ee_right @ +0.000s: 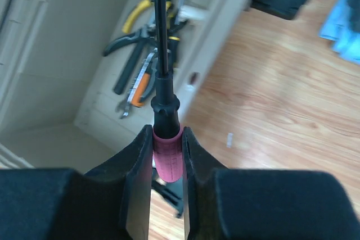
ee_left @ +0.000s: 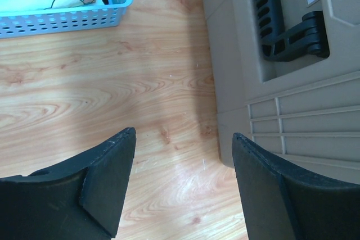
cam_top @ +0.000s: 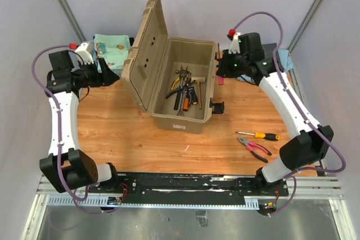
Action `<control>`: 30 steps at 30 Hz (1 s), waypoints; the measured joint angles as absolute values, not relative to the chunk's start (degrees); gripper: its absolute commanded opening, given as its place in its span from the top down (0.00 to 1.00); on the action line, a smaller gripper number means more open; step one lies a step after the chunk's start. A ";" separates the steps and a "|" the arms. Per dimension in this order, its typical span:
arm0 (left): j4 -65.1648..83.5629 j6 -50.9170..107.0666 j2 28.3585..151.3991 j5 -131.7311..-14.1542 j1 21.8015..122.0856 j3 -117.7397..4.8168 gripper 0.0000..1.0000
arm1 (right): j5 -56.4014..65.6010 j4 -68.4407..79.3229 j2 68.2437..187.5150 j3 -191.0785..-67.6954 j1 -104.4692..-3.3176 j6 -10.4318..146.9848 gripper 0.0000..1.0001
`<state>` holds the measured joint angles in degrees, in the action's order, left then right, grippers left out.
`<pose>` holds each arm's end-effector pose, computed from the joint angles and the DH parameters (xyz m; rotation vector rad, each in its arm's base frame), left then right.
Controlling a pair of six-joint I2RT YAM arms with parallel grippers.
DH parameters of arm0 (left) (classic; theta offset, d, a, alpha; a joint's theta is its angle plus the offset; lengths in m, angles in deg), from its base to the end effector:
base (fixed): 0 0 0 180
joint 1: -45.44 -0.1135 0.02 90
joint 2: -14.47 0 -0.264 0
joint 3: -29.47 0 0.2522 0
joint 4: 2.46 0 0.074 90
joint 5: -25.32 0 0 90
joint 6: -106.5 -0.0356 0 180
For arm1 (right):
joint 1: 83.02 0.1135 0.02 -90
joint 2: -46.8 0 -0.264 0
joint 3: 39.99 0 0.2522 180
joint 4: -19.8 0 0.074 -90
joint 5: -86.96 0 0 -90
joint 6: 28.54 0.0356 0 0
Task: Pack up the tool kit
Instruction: Pick up the screwdriver from the center of the board, then place the screwdriver in the toolbox.
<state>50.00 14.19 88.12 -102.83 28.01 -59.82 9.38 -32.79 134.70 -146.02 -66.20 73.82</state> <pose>0.2644 0.0600 0.3737 0.0830 2.1031 -0.5286 0.3229 0.1056 0.3943 -0.2116 2.1940 0.5236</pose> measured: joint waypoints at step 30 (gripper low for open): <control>49.06 16.99 84.64 -105.32 28.04 -59.38 0.26 | -14.48 -25.73 169.56 -159.14 -40.87 89.14 0.76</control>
